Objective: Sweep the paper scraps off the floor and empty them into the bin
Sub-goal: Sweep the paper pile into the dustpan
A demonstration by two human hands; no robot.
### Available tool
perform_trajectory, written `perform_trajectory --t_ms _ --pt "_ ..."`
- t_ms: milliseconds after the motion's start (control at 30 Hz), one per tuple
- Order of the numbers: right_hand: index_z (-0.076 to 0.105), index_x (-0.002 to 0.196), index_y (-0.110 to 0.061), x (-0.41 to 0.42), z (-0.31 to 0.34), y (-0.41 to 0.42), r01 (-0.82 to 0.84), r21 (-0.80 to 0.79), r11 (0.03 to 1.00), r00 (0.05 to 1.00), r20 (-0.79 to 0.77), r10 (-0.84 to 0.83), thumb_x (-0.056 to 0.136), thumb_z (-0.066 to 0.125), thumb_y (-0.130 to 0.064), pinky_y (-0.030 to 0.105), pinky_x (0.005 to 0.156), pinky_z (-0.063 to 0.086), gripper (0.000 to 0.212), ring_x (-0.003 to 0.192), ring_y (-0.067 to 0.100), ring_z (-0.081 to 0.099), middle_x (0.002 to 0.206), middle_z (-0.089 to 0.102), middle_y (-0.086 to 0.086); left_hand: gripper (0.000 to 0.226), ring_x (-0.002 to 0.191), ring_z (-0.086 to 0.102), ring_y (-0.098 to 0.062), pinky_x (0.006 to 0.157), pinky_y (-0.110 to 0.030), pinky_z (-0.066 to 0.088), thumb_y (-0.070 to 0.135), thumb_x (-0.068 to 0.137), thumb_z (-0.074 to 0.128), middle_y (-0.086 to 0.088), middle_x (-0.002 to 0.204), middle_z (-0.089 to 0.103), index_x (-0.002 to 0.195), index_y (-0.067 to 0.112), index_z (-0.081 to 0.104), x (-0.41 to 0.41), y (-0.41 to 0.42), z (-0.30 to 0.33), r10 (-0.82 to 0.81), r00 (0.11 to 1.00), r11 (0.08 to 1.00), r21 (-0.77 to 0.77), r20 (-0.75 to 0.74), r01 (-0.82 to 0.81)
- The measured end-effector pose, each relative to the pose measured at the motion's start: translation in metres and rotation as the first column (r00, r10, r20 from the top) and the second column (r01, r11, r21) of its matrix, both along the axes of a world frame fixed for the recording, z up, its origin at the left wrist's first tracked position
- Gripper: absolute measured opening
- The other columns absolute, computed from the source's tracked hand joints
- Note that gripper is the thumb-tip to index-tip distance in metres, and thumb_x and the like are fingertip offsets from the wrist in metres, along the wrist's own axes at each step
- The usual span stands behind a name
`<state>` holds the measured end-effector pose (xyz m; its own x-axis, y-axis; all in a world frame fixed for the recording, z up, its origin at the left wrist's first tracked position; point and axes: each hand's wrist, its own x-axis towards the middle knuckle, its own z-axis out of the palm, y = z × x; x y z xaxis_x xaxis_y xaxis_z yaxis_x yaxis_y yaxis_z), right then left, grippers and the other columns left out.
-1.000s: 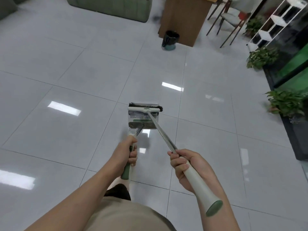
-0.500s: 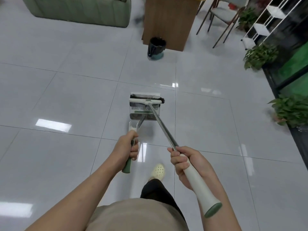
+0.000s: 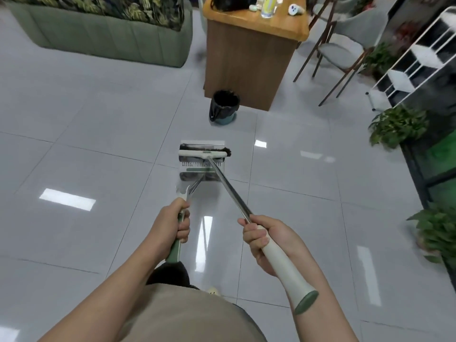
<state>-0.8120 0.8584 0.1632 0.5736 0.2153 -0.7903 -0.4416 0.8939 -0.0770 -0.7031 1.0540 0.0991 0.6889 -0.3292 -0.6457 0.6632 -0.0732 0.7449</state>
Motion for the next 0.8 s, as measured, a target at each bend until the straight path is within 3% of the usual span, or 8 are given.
perform_trajectory --t_ms 300,500,633,800 --pt "0.055 0.104 -0.004 0.217 -0.038 -0.147 -0.008 -0.029 1.000 1.000 -0.022 0.008 0.087 0.057 -0.015 0.016 0.029 0.033 0.021 0.037 0.009 0.039 0.064 0.041 -0.001 0.026 0.044 0.019 -0.015 0.043 -0.024 0.024 0.039 0.078 0.053 0.002 0.053 0.025 0.069 0.018 0.040 0.231 -0.152 -0.028 -0.006 0.999 1.000 -0.003 0.054 0.006" --pt "0.056 0.099 -0.003 0.378 -0.051 -0.223 0.040 -0.039 0.998 0.999 -0.029 -0.041 0.083 0.061 -0.015 0.015 0.027 0.031 0.021 0.035 0.007 0.039 0.059 0.041 0.000 0.027 0.044 0.020 -0.015 0.044 -0.024 0.024 0.040 0.071 0.054 0.002 0.055 0.025 0.065 0.020 0.037 0.404 -0.248 -0.020 -0.047 0.995 0.997 0.061 0.089 0.042" --pt "0.058 0.093 -0.002 0.461 -0.049 -0.282 0.040 -0.019 0.999 0.999 -0.036 -0.041 0.096 0.055 -0.025 0.015 0.027 0.032 0.023 0.034 0.007 0.039 0.055 0.042 0.000 0.030 0.047 0.019 -0.018 0.046 -0.026 0.023 0.032 0.085 0.053 -0.001 0.056 0.024 0.064 0.021 0.034 0.482 -0.303 -0.021 -0.097 0.988 0.988 0.128 0.124 0.082" --pt "0.056 0.088 -0.004 0.549 -0.058 -0.370 0.005 0.043 0.999 0.999 -0.033 -0.004 0.093 0.056 -0.026 0.017 0.027 0.032 0.023 0.033 0.007 0.039 0.055 0.041 -0.001 0.035 0.048 0.019 -0.018 0.046 -0.025 0.021 0.023 0.093 0.050 -0.004 0.057 0.023 0.065 0.020 0.031 0.560 -0.381 -0.038 -0.090 0.988 0.982 0.179 0.126 0.066"
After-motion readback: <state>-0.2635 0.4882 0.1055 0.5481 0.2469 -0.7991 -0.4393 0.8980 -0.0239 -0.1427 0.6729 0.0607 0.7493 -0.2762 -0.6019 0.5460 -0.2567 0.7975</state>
